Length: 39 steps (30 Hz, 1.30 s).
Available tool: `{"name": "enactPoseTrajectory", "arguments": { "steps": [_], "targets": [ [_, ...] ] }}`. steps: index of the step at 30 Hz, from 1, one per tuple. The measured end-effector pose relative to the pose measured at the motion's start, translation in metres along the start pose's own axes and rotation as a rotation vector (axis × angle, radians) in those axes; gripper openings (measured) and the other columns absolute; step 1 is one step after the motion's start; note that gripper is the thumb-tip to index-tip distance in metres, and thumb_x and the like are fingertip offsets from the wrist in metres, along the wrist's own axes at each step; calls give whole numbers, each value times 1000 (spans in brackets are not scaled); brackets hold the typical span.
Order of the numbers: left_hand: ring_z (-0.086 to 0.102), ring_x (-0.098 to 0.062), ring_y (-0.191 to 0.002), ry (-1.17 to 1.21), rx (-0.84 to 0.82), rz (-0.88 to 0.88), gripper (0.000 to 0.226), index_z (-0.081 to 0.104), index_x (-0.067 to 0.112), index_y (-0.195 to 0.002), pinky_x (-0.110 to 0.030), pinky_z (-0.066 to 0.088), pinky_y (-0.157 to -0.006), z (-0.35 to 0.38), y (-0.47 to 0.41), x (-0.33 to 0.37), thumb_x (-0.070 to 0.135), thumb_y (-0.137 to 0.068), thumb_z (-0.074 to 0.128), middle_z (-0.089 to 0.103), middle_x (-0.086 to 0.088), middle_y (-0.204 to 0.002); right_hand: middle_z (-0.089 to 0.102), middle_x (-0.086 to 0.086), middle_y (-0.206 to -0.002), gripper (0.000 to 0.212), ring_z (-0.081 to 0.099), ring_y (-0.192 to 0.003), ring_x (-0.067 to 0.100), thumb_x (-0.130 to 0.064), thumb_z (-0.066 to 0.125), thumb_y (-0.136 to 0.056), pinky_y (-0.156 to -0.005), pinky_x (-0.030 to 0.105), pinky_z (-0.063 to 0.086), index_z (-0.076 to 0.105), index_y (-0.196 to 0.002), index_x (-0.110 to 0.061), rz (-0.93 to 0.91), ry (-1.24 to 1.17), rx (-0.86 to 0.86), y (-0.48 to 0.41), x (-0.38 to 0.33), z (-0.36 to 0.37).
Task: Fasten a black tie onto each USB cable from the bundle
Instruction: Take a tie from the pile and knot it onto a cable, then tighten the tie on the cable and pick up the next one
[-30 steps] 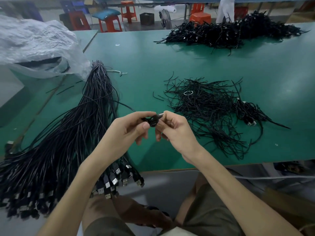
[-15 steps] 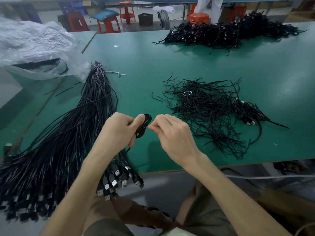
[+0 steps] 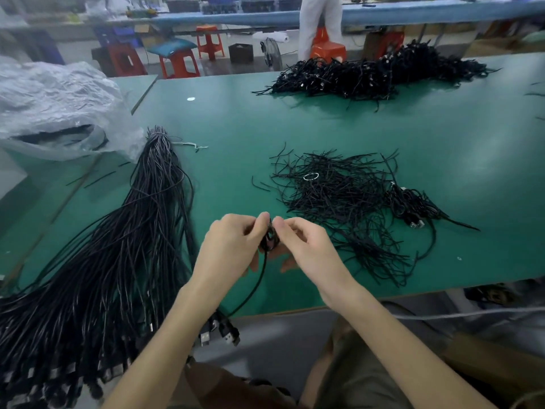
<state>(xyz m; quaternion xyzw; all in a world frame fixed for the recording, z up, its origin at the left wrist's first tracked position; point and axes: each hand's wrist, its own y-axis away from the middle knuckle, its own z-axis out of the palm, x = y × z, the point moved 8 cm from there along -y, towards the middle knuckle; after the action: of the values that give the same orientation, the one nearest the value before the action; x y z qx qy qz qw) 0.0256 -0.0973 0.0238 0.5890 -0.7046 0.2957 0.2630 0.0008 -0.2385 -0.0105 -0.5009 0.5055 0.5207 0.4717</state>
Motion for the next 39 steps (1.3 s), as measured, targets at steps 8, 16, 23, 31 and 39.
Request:
{"name": "enactPoseTrajectory", "arguments": {
  "steps": [8, 16, 23, 31, 39],
  "targets": [
    [65, -19, -46, -26, -168, -12, 53, 65, 21, -70, -26, 50, -54, 16, -13, 1, 52, -106, 43, 71, 6, -61, 73, 8, -96, 19, 72, -74, 20, -25, 71, -96, -54, 25, 49, 71, -106, -8, 69, -27, 107, -2, -5, -68],
    [61, -38, -101, -779, -46, -454, 43, 44, 7, -103, -40, 40, -75, -52, -17, -92, 50, -106, 46, 63, -18, -116, 66, 7, -105, 21, 59, -86, 20, -24, 62, -101, -72, 30, 47, 61, -114, -8, -102, 940, 617, -36, -44, -212],
    [61, -38, -99, -814, -130, -515, 43, 52, 3, -106, -39, 42, -74, -41, -6, -115, 45, -102, 59, 60, -17, -113, 64, 15, -114, 23, 54, -92, 24, -18, 60, -102, -76, 36, 45, 59, -118, -2, -15, 1113, 632, -53, -2, -239],
    [44, -23, -57, -661, -20, -437, 30, 46, 10, -77, -31, 34, -56, -43, -6, -115, 27, -101, 54, 52, -6, -73, 48, 24, -132, 54, 41, -124, 38, -27, 71, -95, -104, 46, 38, 48, -134, 2, -26, 1129, 688, -44, 5, -233],
    [48, -14, -49, -175, -64, -111, 35, 58, 13, -70, -29, 39, -53, -22, -20, -50, 28, -101, 57, 54, 3, -55, 46, 6, -131, 43, 36, -124, 17, -17, 69, -95, -110, 31, 28, 55, -134, -11, -347, 1007, 473, -26, -18, -137]
  ]
}}
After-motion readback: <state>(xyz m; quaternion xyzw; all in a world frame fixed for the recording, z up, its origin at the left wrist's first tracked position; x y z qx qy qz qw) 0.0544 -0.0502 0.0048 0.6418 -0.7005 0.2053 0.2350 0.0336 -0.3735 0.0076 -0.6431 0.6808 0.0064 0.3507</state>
